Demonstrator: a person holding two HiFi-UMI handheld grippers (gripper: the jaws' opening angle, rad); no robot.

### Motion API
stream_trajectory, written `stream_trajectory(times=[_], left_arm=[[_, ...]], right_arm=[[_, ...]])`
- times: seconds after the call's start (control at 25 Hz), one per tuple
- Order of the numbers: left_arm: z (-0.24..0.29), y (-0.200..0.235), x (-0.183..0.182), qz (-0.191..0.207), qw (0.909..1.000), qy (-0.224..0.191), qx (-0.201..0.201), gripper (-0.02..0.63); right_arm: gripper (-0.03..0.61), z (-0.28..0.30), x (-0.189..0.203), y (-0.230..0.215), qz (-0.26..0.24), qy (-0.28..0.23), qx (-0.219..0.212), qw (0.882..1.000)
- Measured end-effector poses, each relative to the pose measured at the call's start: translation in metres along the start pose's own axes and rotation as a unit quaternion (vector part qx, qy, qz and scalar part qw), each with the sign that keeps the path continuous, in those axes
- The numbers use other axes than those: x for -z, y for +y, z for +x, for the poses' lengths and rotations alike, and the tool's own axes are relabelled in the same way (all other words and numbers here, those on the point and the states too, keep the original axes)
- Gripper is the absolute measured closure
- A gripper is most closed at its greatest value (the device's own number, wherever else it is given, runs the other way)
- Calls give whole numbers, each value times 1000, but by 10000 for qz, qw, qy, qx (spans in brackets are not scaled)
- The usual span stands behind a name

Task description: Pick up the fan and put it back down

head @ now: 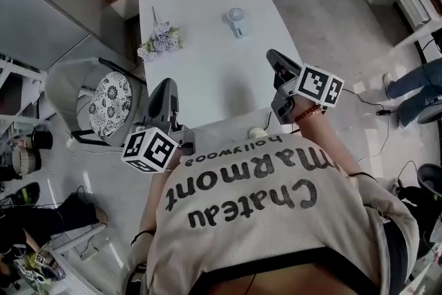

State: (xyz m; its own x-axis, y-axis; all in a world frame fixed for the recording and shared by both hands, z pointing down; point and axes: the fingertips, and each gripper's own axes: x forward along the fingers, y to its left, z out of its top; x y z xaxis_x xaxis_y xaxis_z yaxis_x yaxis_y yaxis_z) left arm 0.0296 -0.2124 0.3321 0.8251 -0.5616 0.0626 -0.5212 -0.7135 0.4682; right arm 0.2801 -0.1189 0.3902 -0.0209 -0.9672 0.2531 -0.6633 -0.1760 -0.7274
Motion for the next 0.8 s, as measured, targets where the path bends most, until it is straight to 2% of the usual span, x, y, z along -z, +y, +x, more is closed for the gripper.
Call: stream_trajectory(times=[0.24, 0.4, 0.48, 0.64, 0.8], left_arm=[[11, 2, -12, 49, 9988, -325, -357, 612], [16, 2, -7, -66, 9970, -490, -600, 612], [14, 4, -1, -70, 9954, -585, -759, 612], [-2, 20, 15, -178, 9882, -778, -1309, 612], [-23, 29, 33, -315, 9775, -823, -1918, 612]], right_arm=[[575, 31, -33, 8, -318, 166, -368, 9987], [575, 54, -30, -10, -855, 646, -342, 9937], [575, 66, -17, -23, -1387, 999, -315, 9848], [574, 99, 10, -44, -2396, 1660, -415, 9557], [541, 129, 25, -76, -2968, 2161, -340, 9296]])
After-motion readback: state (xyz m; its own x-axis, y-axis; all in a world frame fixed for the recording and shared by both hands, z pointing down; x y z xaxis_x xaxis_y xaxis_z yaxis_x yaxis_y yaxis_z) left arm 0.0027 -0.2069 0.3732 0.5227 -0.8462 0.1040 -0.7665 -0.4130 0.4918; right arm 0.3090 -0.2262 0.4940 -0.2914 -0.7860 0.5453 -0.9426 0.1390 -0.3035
